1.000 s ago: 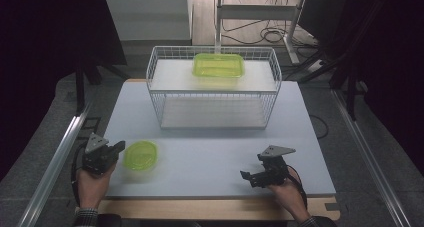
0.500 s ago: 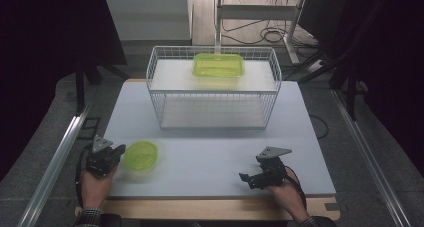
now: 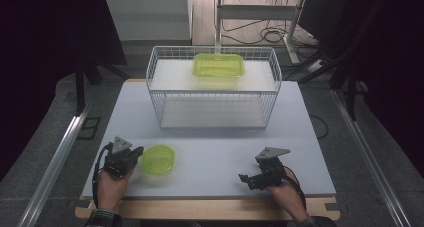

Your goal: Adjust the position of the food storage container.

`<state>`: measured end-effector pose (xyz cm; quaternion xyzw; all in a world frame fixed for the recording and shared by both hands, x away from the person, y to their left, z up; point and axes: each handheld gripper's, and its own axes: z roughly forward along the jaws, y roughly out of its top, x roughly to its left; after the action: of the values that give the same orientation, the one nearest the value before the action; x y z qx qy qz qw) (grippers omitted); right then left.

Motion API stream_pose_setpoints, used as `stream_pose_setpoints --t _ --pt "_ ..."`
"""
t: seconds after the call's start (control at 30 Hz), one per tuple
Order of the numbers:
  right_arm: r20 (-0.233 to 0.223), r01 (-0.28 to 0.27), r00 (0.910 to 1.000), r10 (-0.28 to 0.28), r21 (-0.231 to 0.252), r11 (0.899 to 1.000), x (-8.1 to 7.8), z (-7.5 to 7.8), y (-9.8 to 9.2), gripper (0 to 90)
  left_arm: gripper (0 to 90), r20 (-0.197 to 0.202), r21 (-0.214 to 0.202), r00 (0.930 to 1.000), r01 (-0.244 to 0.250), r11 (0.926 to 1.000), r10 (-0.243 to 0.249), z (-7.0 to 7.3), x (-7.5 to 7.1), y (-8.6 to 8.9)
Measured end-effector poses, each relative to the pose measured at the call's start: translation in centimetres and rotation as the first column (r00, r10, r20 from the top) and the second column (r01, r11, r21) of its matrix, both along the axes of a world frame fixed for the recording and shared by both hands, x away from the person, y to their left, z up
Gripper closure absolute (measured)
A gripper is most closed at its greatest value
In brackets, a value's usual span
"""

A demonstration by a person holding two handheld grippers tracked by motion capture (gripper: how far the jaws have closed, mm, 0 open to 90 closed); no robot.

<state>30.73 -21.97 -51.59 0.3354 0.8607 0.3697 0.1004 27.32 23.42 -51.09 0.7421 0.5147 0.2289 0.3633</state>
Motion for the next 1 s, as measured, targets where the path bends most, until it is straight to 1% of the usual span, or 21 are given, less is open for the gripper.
stream_pose_setpoints --t 0.07,0.13,0.17,0.2,0.23,0.27,0.3,0.33,0.37,0.4,0.43,0.47,0.5,0.57,0.63,0.67,0.77,0.8,0.87,0.9,1.0 --pt "0.001 0.001 1.0000 -0.001 0.000 1.000 0.0 0.0 0.0 6.2 89.6 0.007 0.003 1.0000 0.000 1.0000 0.000 0.1 -0.2 -0.3" --pt "0.003 0.001 1.0000 -0.001 0.000 1.000 0.0 0.1 0.0 6.2 89.6 0.008 -0.012 0.9998 -0.017 0.9998 0.017 0.2 -0.4 0.2" --pt "0.003 0.001 1.0000 -0.001 0.001 1.000 0.0 0.1 -0.1 6.2 89.6 0.002 -0.014 0.9997 -0.023 0.9996 0.023 0.1 -0.5 0.5" --pt "0.003 0.001 1.0000 -0.001 0.000 1.000 0.0 0.1 -0.1 6.2 89.7 -0.025 -0.019 0.9994 -0.022 0.9996 0.022 -0.3 -0.8 1.1" --pt "0.003 0.001 1.0000 -0.001 0.000 1.000 0.0 0.1 -0.1 6.2 89.7 -0.025 -0.019 0.9994 -0.022 0.9996 0.022 -0.3 -0.8 1.1" --pt "0.001 -0.002 1.0000 0.002 -0.001 1.000 -0.1 0.1 0.0 6.2 89.7 -0.059 -0.025 0.9982 0.001 0.9997 -0.003 -0.7 -1.0 1.3" --pt "0.001 -0.002 1.0000 0.002 -0.001 1.000 -0.1 0.1 0.0 6.2 89.7 -0.059 -0.025 0.9982 0.001 0.9997 -0.003 -0.7 -1.0 1.3" --pt "0.001 -0.002 1.0000 0.002 -0.003 1.000 -0.1 0.1 0.0 6.2 89.6 -0.086 -0.031 0.9954 0.039 0.9987 -0.042 -1.1 -1.0 1.2" --pt "0.001 -0.002 1.0000 0.002 -0.003 1.000 -0.1 0.1 0.0 6.2 89.6 -0.086 -0.031 0.9954 0.039 0.9987 -0.042 -1.1 -1.0 1.2" --pt "0.004 -0.002 1.0000 0.002 -0.006 1.000 -0.1 0.1 0.1 6.2 89.7 -0.105 -0.034 0.9915 0.073 0.9967 -0.077 -1.3 -1.0 0.9" --pt "0.004 -0.002 1.0000 0.002 -0.006 1.000 -0.1 0.1 0.1 6.2 89.7 -0.105 -0.034 0.9915 0.073 0.9967 -0.077 -1.3 -1.0 0.9" --pt "0.008 -0.002 1.0000 0.002 -0.007 1.000 -0.2 0.1 0.1 6.2 89.6 -0.121 -0.036 0.9878 0.094 0.9949 -0.098 -1.4 -1.0 0.5" --pt "0.009 -0.002 1.0000 0.002 -0.007 1.000 -0.2 0.2 0.1 6.2 89.6 -0.121 -0.036 0.9878 0.094 0.9949 -0.098 -1.4 -1.0 0.5" --pt "0.010 -0.001 1.0000 0.001 -0.006 1.000 -0.2 0.2 0.0 6.2 89.6 -0.131 -0.034 0.9847 0.111 0.9932 -0.115 -1.5 -0.9 0.2" --pt "0.009 0.000 1.0000 0.000 -0.005 1.000 -0.2 0.2 0.1 6.2 89.6 -0.138 -0.043 0.9823 0.121 0.9917 -0.126 -1.6 -0.9 -0.1" --pt "0.006 -0.001 1.0000 0.001 -0.007 1.000 -0.2 0.1 0.1 6.2 89.6 -0.142 -0.048 0.9795 0.138 0.9893 -0.143 -1.6 -0.9 -0.5" --pt "0.007 -0.003 1.0000 0.003 -0.009 1.000 -0.2 0.1 0.2 6.2 89.6 -0.142 -0.050 0.9768 0.154 0.9868 -0.160 -1.6 -0.8 -1.0" --pt "0.006 -0.004 1.0000 0.004 -0.010 1.000 -0.2 0.1 0.2 6.2 89.6 -0.145 -0.059 0.9732 0.171 0.9834 -0.178 -1.6 -0.8 -1.6" --pt "0.006 -0.005 1.0000 0.005 -0.010 1.000 -0.2 0.1 0.3 6.2 89.6 -0.146 -0.062 0.9712 0.181 0.9815 -0.188 -1.6 -0.8 -1.9" --pt "0.005 -0.006 1.0000 0.006 -0.010 1.000 -0.2 0.1 0.3 6.2 89.6 -0.150 -0.059 0.9668 0.200 0.9780 -0.207 -1.7 -0.7 -2.6" --pt "0.004 -0.005 1.0000 0.005 -0.010 1.000 -0.2 0.0 0.3 6.2 89.6 -0.154 -0.071 0.9610 0.221 0.9727 -0.229 -1.7 -0.6 -3.6"
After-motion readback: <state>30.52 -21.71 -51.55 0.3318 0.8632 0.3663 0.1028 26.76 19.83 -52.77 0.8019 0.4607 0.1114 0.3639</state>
